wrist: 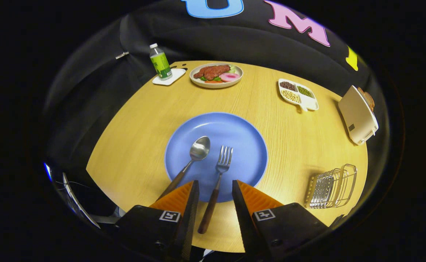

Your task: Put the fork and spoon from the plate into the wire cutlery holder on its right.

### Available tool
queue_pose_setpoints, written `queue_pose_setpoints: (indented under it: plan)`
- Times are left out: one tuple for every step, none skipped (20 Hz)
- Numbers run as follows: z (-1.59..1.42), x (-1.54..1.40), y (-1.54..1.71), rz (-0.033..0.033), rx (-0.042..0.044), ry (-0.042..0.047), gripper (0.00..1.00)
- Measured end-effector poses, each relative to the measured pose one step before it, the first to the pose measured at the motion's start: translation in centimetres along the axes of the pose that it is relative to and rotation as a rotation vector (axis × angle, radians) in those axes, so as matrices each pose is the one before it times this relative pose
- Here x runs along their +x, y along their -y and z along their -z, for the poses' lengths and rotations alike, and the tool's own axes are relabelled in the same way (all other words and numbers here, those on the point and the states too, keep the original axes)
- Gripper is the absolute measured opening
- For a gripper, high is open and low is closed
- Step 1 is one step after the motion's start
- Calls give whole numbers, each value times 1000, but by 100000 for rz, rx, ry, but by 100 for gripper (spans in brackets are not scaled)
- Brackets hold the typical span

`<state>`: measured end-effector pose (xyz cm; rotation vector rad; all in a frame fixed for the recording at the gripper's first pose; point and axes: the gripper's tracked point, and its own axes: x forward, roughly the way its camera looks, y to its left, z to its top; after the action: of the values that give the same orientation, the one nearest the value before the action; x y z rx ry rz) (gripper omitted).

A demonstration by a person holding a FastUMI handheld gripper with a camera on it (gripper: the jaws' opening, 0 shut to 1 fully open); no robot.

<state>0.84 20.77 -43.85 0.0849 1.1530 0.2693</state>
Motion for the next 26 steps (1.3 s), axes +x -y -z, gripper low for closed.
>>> queue_pose_setpoints:
  plan:
    - [184,622,123,421,883,-1598,58]
    - [312,528,-47,419,339,-1628,58]
    - [-25,614,268,692,-183,-1630,58]
    - [494,311,-178,-347,967,-1048,58]
    - [44,591,314,1134,717,-1078,47]
    - [324,519,48,553,714,-1110,37]
    - [203,266,230,861,522,-1528,38]
    - [295,319,129,942,223,-1130,40]
    - [188,338,165,432,1618,-997,32]
    - [290,848,43,475,1576,-843,24]
    - [-299,-760,-3,-990,942,-1000,13]
    - [3,233,-276,-1001,91,-593,13]
    - [-101,-147,95,-520,-39,-156,10]
    - [-244,-123,80,-134,788,991,7]
    - [-332,-282,196,-248,707,1320,7]
    - [-372,-480,-57,-550,717,1770,7]
    - [-556,-537,101,-673,435,1656,7]
    - [-545,-741,-180,-1762,251,1654,7]
    - [-708,-929,97,-1524,261,2016,7]
    - [-651,-1185,182,-1157,155,2122,7]
    - [-784,-1055,338,-1413,279,2231,7]
    - [-580,-1169,292,-1102,-501,1506,7]
    - [-526,-1248,561,-989,-1107,1211,7]
    - [-480,-1181,612,-321,-945,1074,7]
    - [-455,-1254,795,-330,-702,1038,7]
    - [-369,-1215,839,-371,-835,336,7]
